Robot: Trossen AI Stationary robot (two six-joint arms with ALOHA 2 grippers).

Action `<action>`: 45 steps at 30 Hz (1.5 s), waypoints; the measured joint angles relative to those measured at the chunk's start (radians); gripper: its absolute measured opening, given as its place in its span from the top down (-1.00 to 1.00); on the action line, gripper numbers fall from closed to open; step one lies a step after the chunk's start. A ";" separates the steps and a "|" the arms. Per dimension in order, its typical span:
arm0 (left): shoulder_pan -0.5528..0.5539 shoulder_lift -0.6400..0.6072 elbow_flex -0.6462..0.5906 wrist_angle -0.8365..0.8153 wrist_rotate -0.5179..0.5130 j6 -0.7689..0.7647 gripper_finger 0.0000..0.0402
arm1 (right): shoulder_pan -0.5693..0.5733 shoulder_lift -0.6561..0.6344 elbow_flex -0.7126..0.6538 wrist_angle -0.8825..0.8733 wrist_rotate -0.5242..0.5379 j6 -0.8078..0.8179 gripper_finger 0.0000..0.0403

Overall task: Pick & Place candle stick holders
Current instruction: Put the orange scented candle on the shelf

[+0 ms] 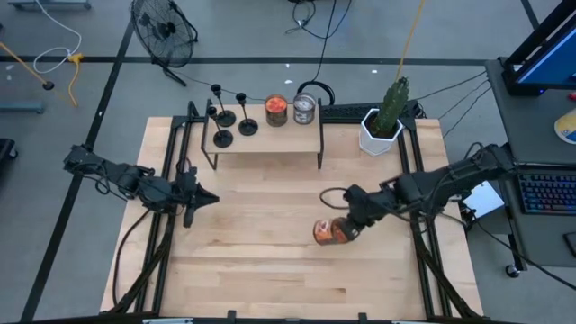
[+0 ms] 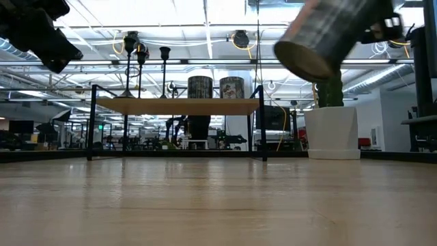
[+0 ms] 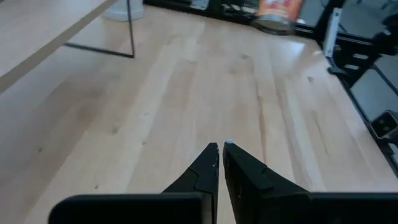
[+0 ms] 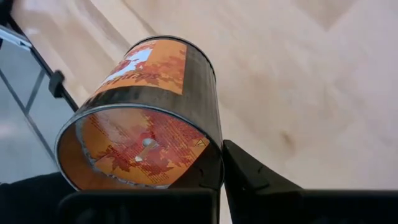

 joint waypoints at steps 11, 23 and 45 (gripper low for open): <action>0.000 -0.106 0.000 0.007 0.101 0.127 0.86 | -0.213 0.099 0.175 -0.024 -0.004 -0.299 1.00; 0.000 -0.178 0.000 -0.050 0.101 0.135 0.86 | -0.451 0.115 0.359 -0.127 -0.011 -0.558 1.00; 0.000 -0.178 0.000 -0.019 0.131 0.145 0.86 | -0.675 0.169 0.393 0.116 -0.069 -0.769 1.00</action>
